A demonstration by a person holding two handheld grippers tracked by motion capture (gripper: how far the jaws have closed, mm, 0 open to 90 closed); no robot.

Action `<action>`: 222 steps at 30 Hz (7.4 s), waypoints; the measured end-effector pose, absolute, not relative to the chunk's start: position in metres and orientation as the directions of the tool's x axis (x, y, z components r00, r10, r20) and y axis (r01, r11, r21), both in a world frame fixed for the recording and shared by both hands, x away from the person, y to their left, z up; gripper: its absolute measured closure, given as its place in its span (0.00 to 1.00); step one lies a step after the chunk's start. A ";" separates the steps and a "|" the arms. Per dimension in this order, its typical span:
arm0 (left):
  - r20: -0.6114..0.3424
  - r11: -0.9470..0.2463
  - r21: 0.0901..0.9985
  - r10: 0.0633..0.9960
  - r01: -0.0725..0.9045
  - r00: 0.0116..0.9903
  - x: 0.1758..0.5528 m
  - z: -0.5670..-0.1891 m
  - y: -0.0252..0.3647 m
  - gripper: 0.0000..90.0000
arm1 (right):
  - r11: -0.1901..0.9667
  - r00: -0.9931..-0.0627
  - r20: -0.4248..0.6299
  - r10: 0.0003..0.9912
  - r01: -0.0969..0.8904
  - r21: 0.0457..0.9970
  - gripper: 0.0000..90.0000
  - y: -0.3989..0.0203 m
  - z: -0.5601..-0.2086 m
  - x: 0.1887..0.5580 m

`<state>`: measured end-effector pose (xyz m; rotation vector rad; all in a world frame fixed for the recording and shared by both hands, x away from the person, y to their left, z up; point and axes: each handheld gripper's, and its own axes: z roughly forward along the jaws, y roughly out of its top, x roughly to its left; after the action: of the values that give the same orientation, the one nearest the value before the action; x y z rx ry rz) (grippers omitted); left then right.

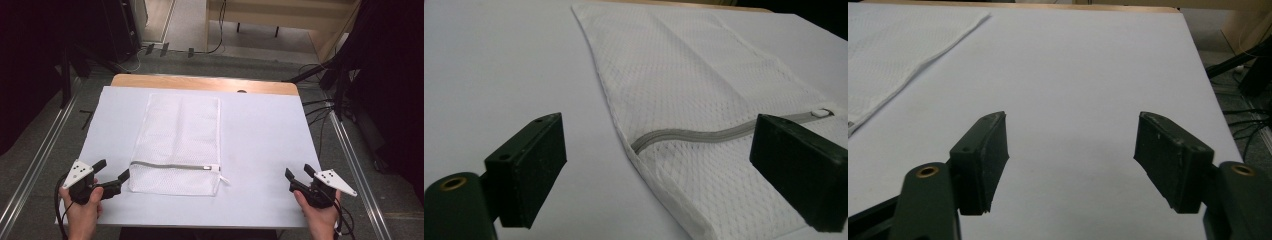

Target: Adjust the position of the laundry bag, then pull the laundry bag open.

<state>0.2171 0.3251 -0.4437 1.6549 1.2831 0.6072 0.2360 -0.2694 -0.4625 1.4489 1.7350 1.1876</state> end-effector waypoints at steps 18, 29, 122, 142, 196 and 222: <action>-0.154 -0.032 0.874 0.928 0.484 0.339 0.218 -0.448 0.317 0.16 | 0.117 -0.483 0.180 0.857 0.522 0.845 0.66 -0.157 -0.447 0.285; -0.170 -0.020 0.872 0.925 0.488 0.341 0.218 -0.449 0.318 0.16 | 0.084 -0.447 0.299 0.843 0.659 0.748 0.73 -0.093 -0.469 0.324; -0.313 -0.177 0.740 0.763 0.648 0.565 0.245 -0.453 0.116 0.61 | 0.149 -0.420 0.248 0.873 0.714 0.684 0.56 -0.168 -0.477 0.257; -0.387 -0.203 0.680 0.717 0.705 0.580 0.266 -0.468 0.072 0.74 | 0.170 -0.475 0.198 0.857 0.625 0.761 0.98 -0.153 -0.473 0.239; -0.601 -0.087 0.663 0.530 0.744 0.598 0.275 -0.464 0.084 0.97 | 0.264 -0.597 0.095 0.796 0.485 0.833 0.99 -0.138 -0.452 0.228; -0.453 -0.154 0.678 0.683 0.719 0.573 0.267 -0.467 0.130 0.98 | 0.278 -0.575 0.064 0.816 0.486 0.829 0.99 -0.145 -0.443 0.229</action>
<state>0.2670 0.1305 -0.4673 1.8702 1.1368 -0.0488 0.2289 -0.1454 -0.4433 1.1780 2.1791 1.2084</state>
